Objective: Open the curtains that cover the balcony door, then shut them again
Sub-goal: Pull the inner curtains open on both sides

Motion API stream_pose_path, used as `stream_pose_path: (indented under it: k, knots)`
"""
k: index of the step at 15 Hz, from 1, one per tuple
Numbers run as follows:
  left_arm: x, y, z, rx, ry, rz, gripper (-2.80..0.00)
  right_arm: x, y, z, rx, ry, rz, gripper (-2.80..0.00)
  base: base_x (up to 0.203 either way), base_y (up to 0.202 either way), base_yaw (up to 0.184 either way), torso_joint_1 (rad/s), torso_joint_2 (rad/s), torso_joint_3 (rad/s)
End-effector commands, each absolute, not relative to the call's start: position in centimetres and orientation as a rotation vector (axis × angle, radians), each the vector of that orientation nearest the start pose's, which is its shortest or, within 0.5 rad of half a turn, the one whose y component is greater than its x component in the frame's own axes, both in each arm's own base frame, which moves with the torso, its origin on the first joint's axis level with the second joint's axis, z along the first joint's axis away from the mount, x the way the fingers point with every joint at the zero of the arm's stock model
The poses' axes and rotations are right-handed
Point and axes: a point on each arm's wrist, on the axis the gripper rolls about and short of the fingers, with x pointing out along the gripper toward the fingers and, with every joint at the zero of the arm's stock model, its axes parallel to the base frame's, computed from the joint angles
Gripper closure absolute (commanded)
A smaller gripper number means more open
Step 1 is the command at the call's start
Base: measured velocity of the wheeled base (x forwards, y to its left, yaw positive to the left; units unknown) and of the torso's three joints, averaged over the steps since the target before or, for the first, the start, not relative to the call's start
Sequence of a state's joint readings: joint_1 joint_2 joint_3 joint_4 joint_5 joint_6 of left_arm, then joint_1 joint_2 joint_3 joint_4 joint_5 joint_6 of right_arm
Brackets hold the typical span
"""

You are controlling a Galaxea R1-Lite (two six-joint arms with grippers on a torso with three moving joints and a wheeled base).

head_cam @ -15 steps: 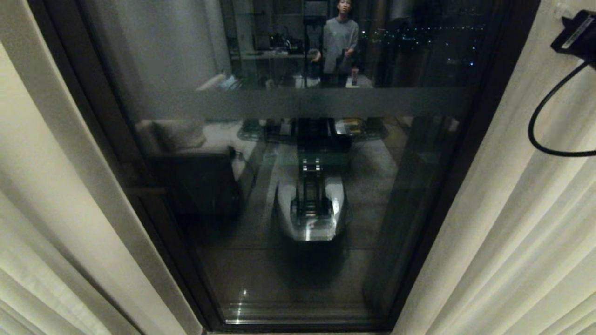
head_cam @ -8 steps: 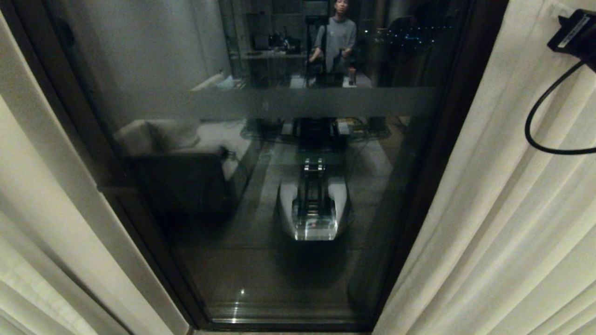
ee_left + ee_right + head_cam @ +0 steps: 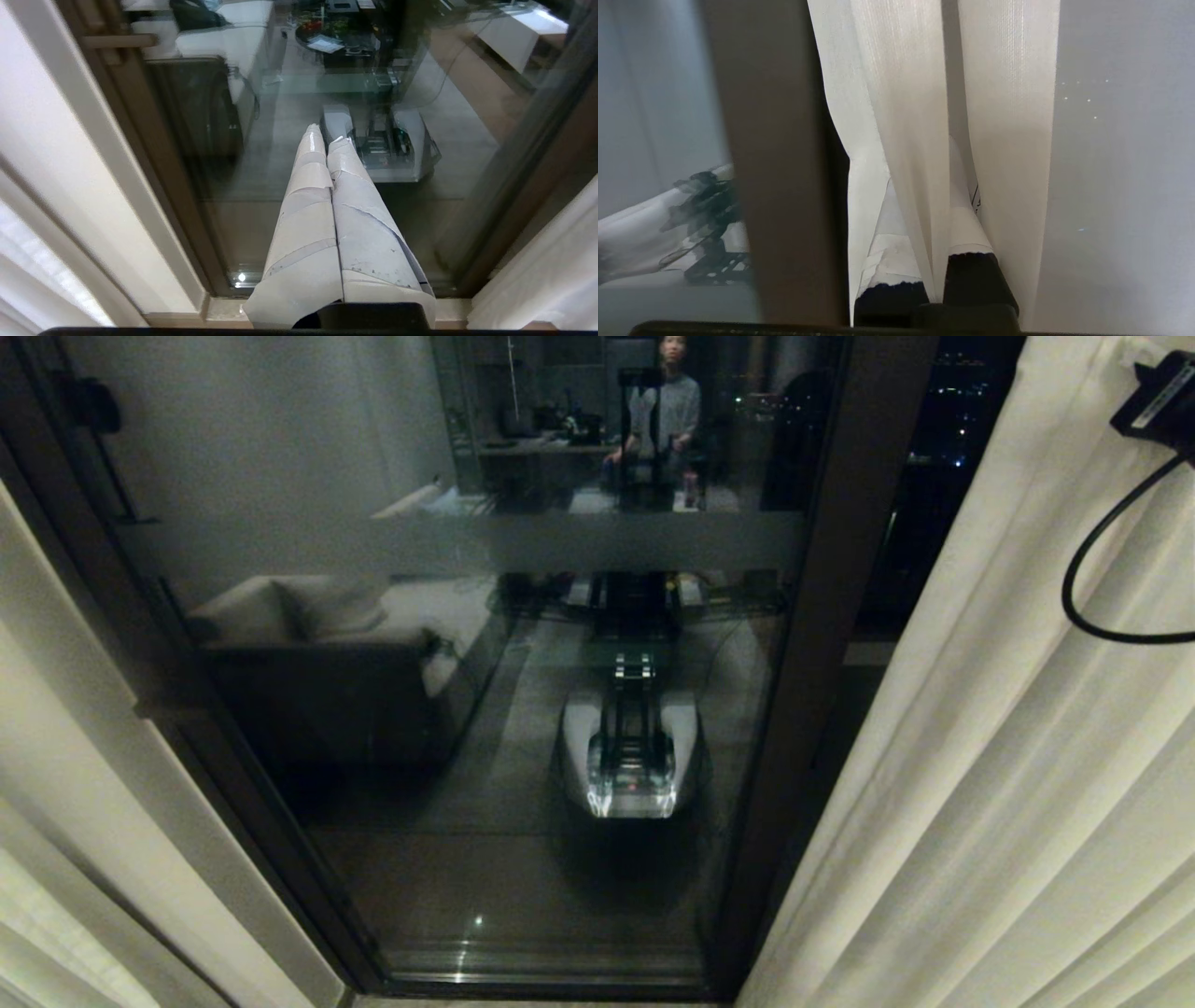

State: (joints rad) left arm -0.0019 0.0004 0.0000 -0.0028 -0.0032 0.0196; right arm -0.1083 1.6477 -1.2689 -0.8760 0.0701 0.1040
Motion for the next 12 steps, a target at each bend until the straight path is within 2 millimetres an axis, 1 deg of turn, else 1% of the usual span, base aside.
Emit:
stream_pose_path:
  k: [1,6,12]
  knots:
    - [-2.3,0.0,7.6,0.020,-0.003,-0.005,0.00,30.3,-3.6,35.2,0.052,-0.493,-0.029,0.00,0.000,-0.188,0.000,0.004,0.00,0.002]
    - [-2.3,0.0,7.6,0.014,-0.003,-0.005,0.00,30.6,-5.1,34.9,0.038,-0.515,-0.073,0.00,0.000,-0.192,0.002,0.003,0.00,0.003]
    - [-2.3,0.0,7.6,0.012,-0.003,-0.005,0.00,30.4,-6.0,34.9,0.032,-0.511,-0.105,0.00,0.000,-0.191,0.003,0.003,0.00,0.002]
